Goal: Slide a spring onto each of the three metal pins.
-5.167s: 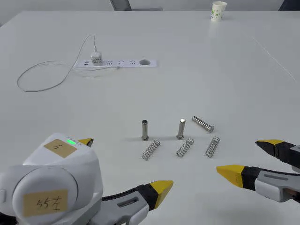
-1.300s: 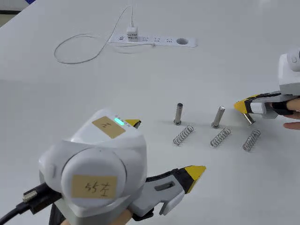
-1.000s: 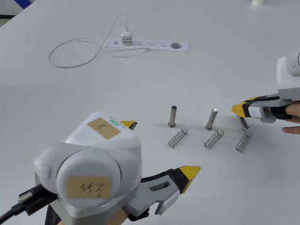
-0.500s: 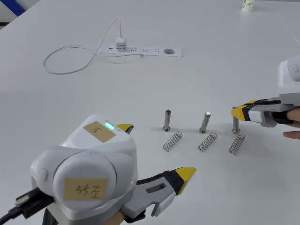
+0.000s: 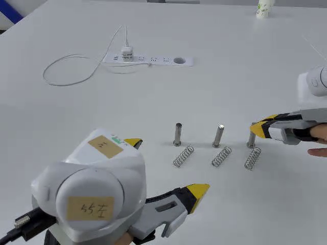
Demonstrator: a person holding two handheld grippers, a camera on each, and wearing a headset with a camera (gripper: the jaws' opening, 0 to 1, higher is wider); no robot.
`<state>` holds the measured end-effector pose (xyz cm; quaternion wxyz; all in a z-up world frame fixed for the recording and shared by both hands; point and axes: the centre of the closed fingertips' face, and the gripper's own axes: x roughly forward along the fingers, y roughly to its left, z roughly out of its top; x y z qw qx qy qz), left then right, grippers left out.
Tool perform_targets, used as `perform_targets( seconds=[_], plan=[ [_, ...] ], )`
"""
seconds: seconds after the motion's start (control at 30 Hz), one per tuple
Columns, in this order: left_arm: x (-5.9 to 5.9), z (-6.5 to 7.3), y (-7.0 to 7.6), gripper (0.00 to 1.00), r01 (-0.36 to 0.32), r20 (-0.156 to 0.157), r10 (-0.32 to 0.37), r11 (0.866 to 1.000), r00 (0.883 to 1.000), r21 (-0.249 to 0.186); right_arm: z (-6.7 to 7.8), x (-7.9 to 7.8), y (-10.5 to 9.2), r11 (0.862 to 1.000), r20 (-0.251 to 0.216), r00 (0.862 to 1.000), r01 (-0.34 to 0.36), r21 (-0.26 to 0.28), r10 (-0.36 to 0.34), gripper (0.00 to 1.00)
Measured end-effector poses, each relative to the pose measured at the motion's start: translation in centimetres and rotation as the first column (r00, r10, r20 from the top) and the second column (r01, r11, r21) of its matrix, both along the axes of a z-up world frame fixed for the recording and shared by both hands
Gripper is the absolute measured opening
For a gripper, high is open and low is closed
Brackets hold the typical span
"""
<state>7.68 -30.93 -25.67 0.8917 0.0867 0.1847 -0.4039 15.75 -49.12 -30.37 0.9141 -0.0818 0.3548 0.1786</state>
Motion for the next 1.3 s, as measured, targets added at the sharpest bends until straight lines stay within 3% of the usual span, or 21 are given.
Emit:
perform_targets(
  seconds=[0.7,0.9,1.17,1.3],
  plan=[
    [-0.1,-0.1,-0.1,0.75,0.008,-0.002,-0.008,1.0,1.0,0.006,0.2,-1.0,-0.5,0.999,-0.006,0.999,0.034,-0.008,-0.034,0.09],
    [-0.2,-0.1,-0.1,0.75,0.01,-0.002,-0.01,1.0,1.0,0.008,0.3,-1.0,-0.6,0.999,-0.009,0.999,0.043,0.01,-0.043,0.09],
    [-0.3,-0.2,-0.2,0.74,0.014,-0.01,-0.014,1.0,1.0,0.009,1.0,-0.8,-0.4,0.993,0.006,0.997,0.075,0.089,-0.076,0.12],
    [-0.3,-0.3,-0.1,0.74,0.012,-0.011,-0.012,1.0,1.0,0.009,1.3,-0.9,-0.3,0.993,0.019,0.997,0.075,0.088,-0.077,0.16]
  ],
)
